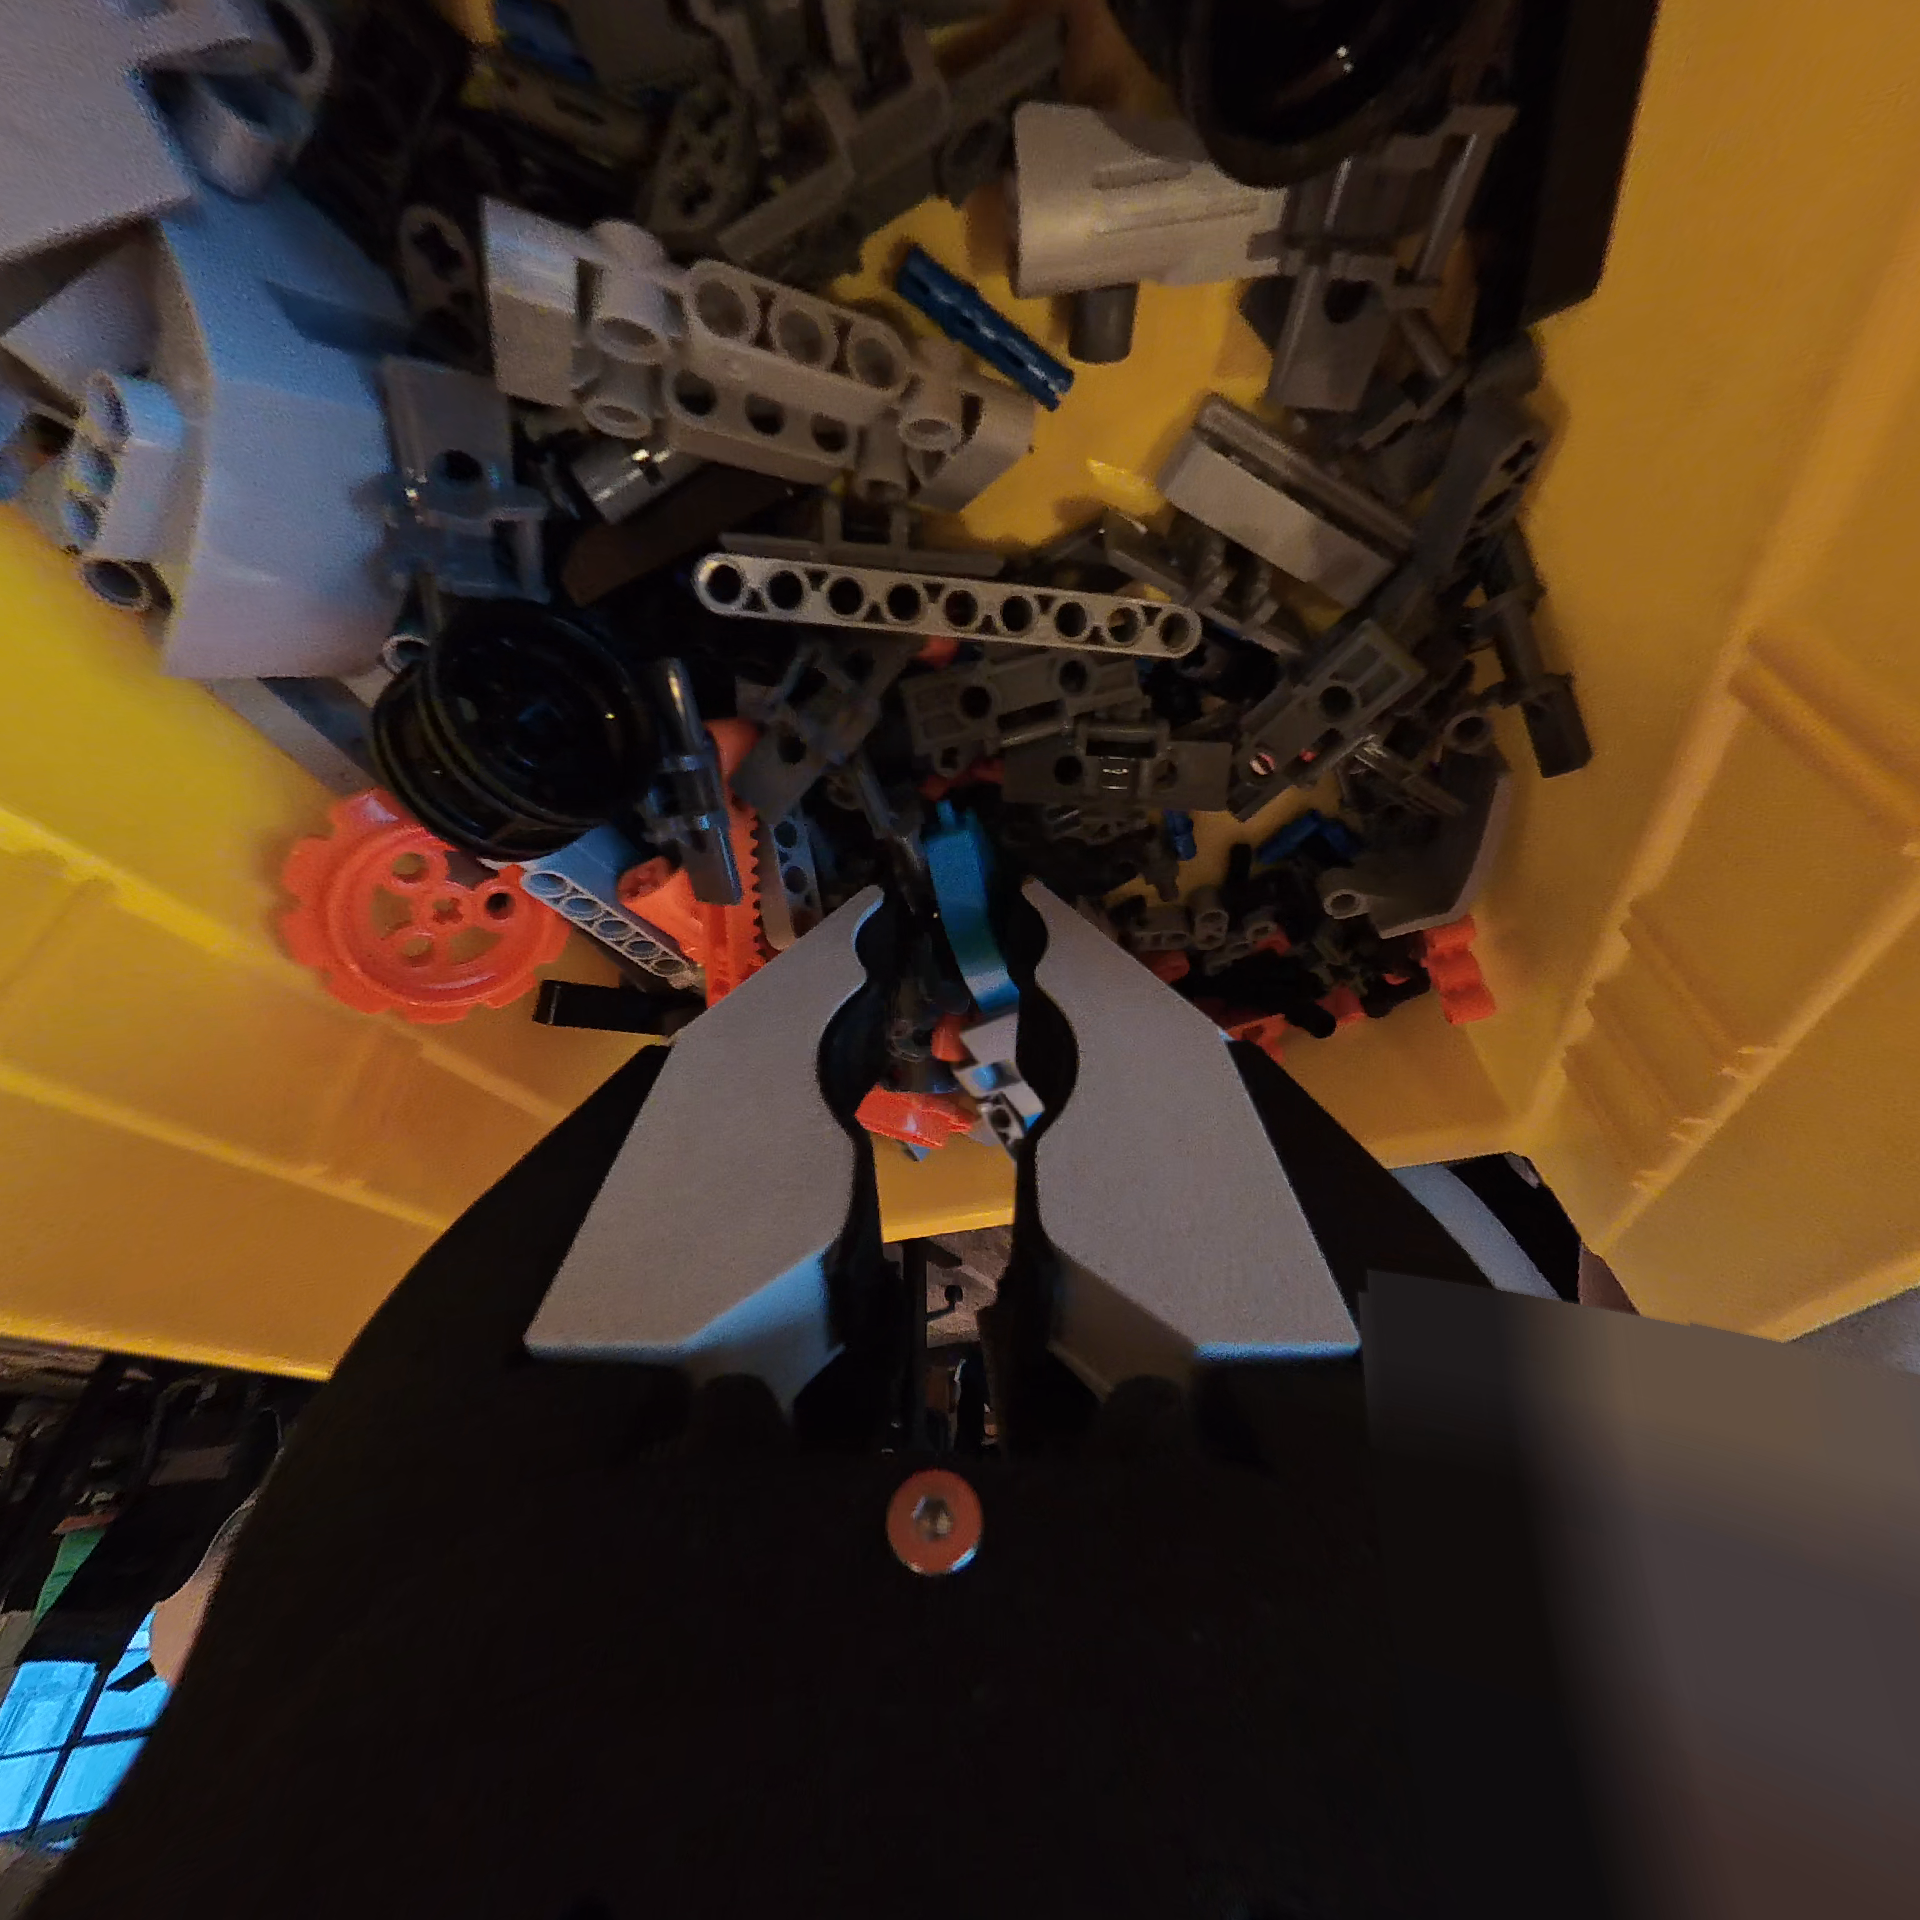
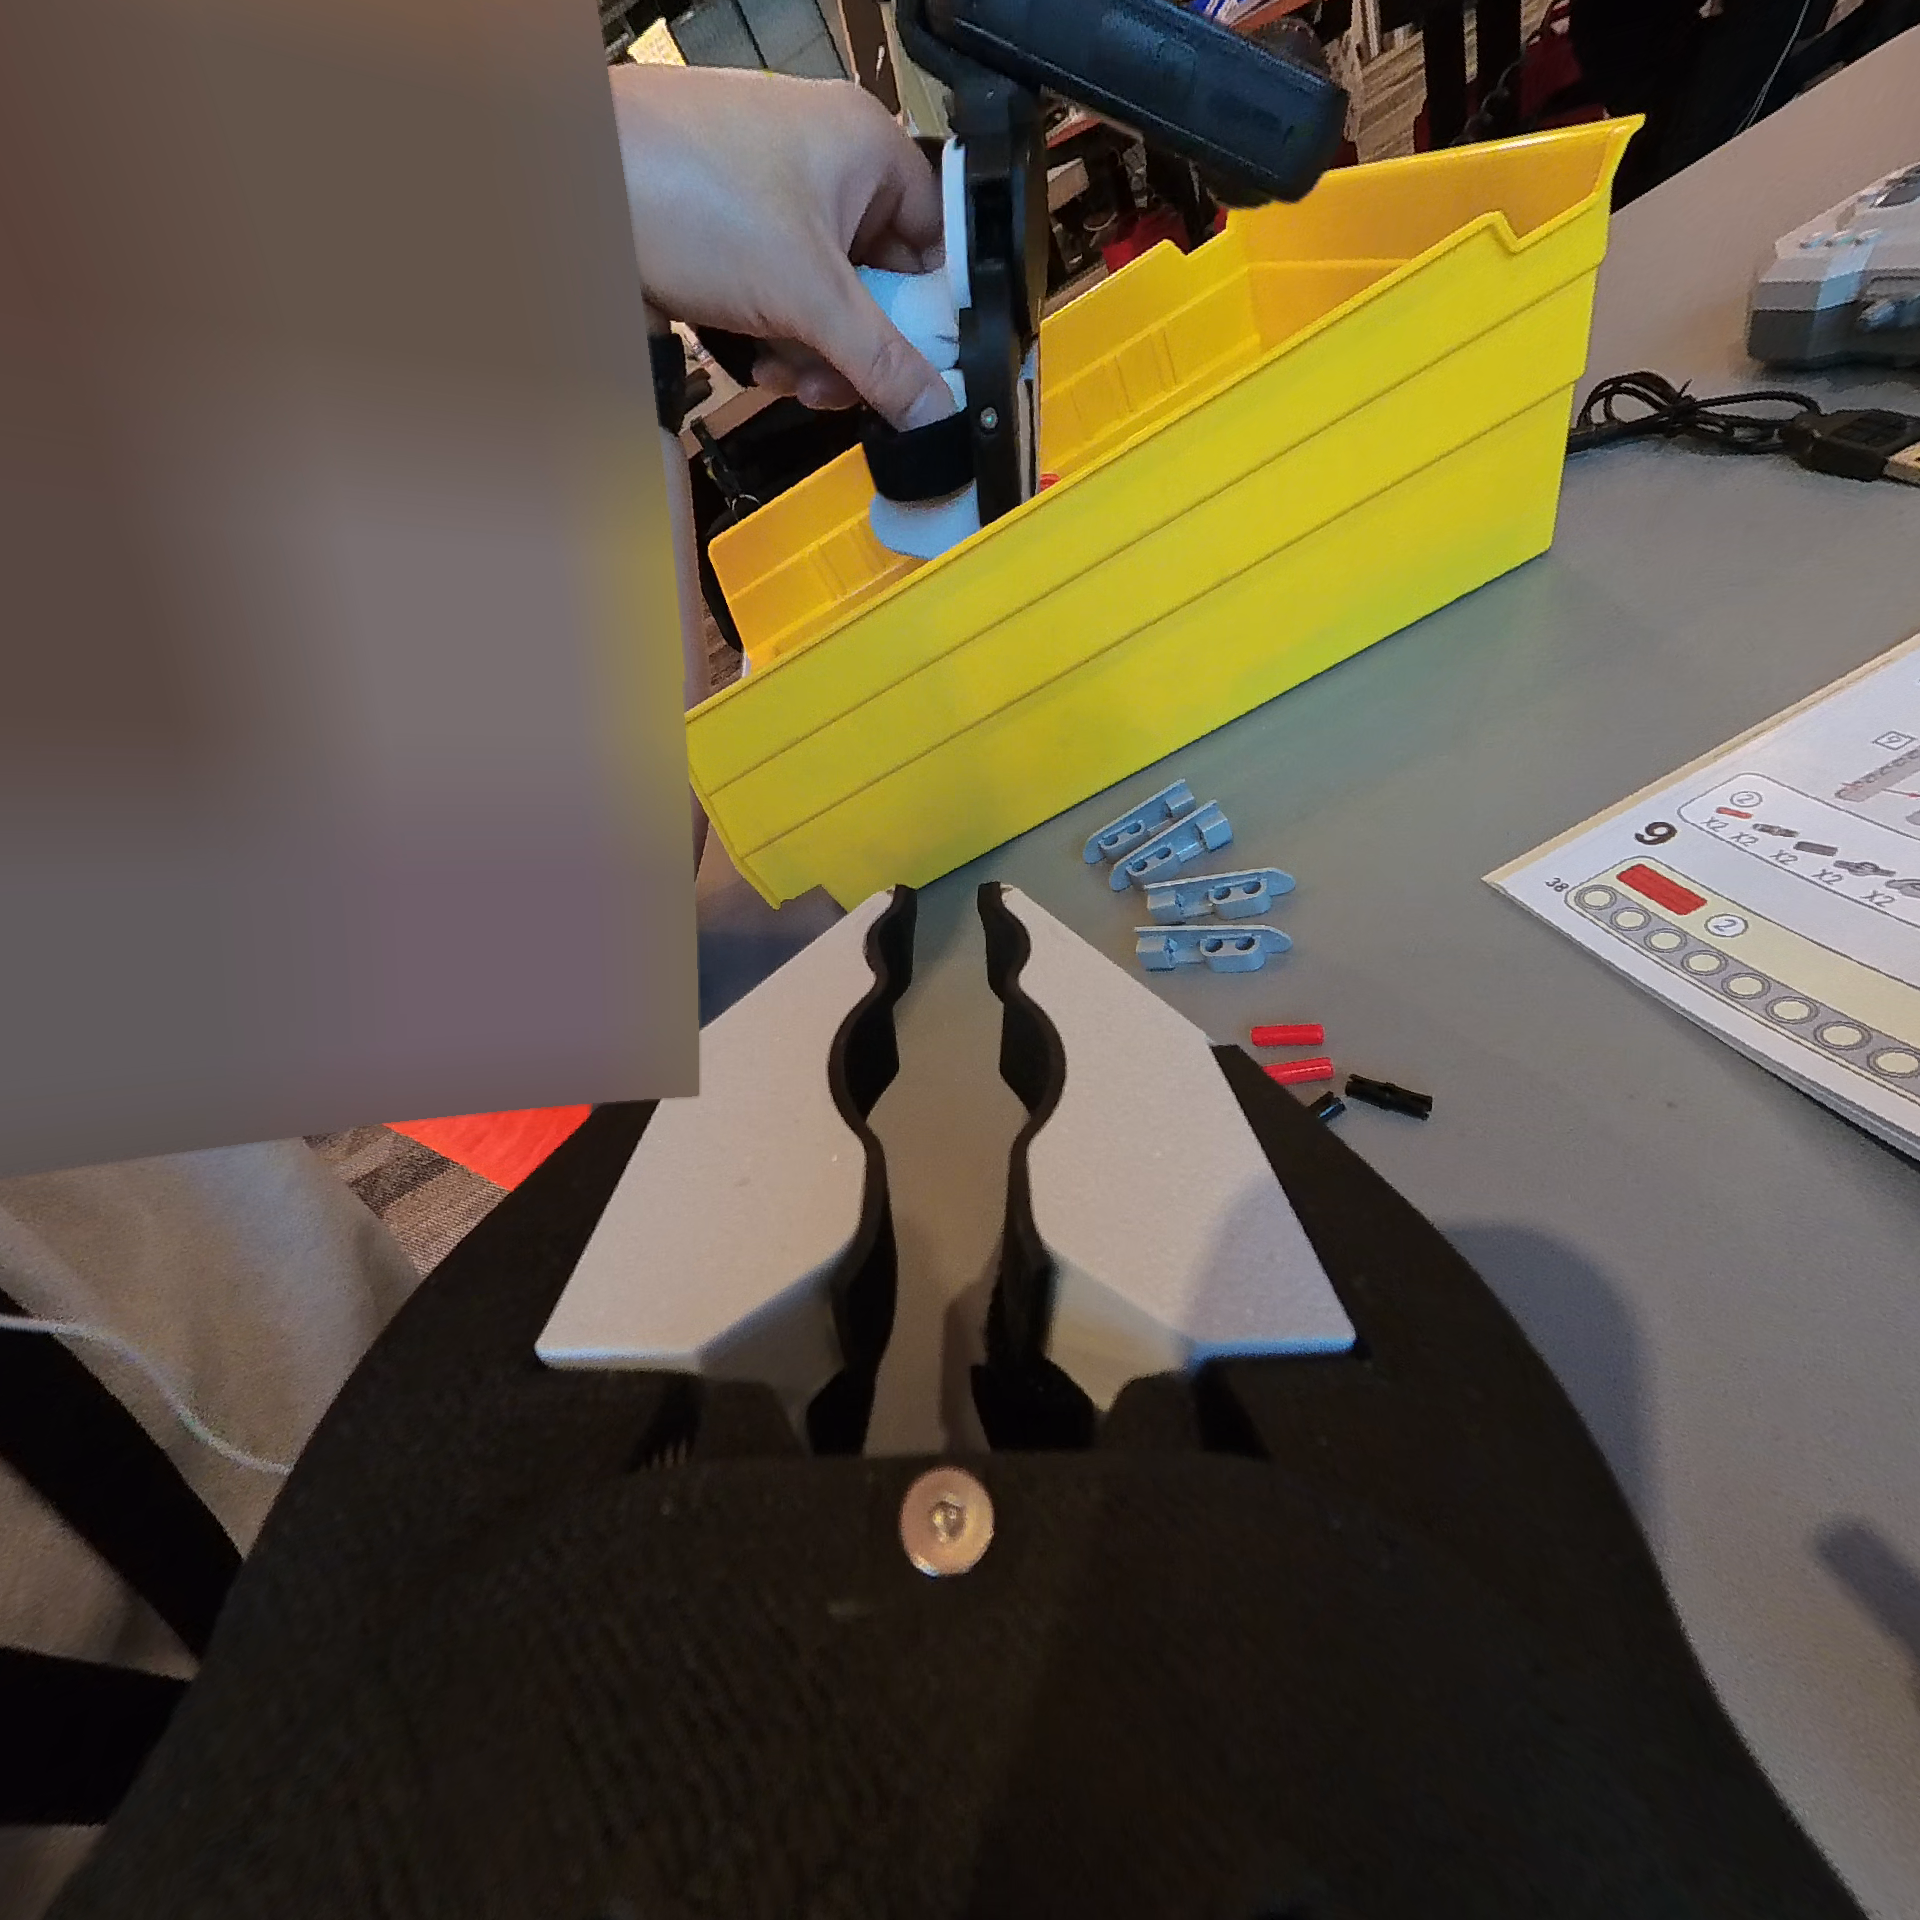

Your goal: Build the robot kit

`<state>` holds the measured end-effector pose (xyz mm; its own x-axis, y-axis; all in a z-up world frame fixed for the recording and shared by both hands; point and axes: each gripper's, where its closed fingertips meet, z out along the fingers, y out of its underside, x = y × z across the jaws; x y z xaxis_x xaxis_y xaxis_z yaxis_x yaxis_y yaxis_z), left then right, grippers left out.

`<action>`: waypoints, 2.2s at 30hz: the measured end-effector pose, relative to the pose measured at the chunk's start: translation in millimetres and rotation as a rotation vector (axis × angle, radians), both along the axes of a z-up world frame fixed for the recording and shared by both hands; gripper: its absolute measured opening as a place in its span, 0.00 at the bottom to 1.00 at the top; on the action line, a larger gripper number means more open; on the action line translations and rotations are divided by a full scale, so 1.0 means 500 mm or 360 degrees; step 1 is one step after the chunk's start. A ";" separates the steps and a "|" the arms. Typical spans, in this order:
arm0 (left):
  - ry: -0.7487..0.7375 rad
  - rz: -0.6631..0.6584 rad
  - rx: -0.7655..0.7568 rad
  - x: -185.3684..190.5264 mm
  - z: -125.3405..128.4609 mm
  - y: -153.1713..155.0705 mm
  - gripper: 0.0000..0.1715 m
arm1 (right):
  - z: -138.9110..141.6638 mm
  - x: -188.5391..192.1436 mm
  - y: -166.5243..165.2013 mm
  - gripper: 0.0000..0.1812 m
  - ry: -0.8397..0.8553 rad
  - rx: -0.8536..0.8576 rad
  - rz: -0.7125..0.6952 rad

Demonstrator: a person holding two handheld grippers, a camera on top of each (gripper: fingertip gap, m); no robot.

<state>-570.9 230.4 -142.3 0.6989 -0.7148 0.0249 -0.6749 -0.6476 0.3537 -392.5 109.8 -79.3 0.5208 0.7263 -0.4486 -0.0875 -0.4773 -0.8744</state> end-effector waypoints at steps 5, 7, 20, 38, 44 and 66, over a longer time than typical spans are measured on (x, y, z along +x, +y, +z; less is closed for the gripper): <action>0.0017 -0.0062 0.0133 -0.002 0.007 0.035 0.09 | -0.001 -0.001 0.000 0.07 0.0002 -0.0004 0.0002; 0.0038 -0.0090 0.0231 -0.004 0.011 0.061 0.09 | -0.001 0.000 0.000 0.07 0.0002 -0.0005 0.0002; -0.0106 0.0064 0.0330 0.019 0.014 0.099 0.20 | -0.001 -0.001 -0.001 0.07 0.0006 -0.0010 0.0005; -0.0246 0.0051 0.0393 -0.001 0.087 0.025 0.26 | 0.000 -0.001 -0.001 0.07 0.0020 -0.0016 0.0008; -0.0471 -0.0009 0.0575 0.035 0.137 0.041 0.25 | -0.001 -0.004 -0.003 0.07 0.0020 -0.0024 0.0017; -0.2399 -0.0338 0.1712 0.223 0.611 -0.005 0.38 | 0.027 -0.046 -0.020 0.06 -0.0228 0.0325 0.0072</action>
